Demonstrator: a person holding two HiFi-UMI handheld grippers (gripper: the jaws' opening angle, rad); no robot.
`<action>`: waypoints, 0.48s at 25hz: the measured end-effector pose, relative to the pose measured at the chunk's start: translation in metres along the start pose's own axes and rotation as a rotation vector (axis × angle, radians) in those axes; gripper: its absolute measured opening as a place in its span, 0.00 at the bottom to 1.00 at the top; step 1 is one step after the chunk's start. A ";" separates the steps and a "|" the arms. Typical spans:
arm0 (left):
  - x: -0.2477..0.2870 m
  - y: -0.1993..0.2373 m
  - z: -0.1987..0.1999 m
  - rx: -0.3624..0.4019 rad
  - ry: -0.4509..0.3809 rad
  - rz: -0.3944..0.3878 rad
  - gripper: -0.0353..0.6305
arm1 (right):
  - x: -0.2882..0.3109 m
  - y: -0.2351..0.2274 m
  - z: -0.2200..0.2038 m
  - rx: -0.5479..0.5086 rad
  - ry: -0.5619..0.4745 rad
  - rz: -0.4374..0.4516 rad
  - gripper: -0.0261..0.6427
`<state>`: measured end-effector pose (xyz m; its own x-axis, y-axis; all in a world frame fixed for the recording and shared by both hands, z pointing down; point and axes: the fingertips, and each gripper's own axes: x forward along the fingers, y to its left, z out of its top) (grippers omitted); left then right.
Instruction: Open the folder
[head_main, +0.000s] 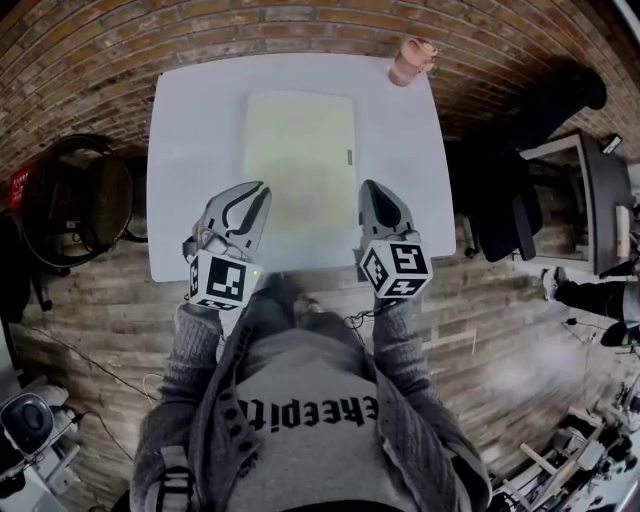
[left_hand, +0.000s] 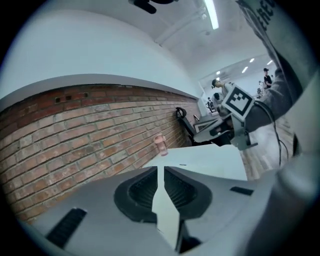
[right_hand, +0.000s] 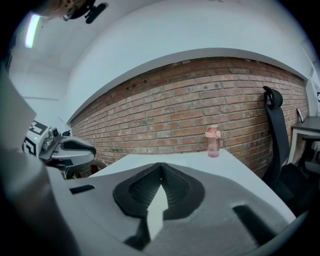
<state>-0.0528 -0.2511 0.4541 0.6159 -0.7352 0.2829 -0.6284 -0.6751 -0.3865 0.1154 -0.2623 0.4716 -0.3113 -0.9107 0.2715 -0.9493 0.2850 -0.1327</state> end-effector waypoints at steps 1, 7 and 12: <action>0.003 -0.007 -0.005 0.032 0.018 -0.030 0.07 | 0.002 -0.001 -0.006 0.001 0.013 -0.001 0.05; 0.011 -0.051 -0.035 0.234 0.116 -0.189 0.07 | 0.011 -0.009 -0.043 0.010 0.093 -0.008 0.05; 0.014 -0.080 -0.054 0.307 0.175 -0.281 0.25 | 0.014 -0.013 -0.063 0.013 0.141 -0.011 0.05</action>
<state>-0.0195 -0.2108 0.5360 0.6363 -0.5430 0.5479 -0.2621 -0.8202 -0.5086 0.1208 -0.2599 0.5367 -0.3045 -0.8626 0.4039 -0.9524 0.2704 -0.1407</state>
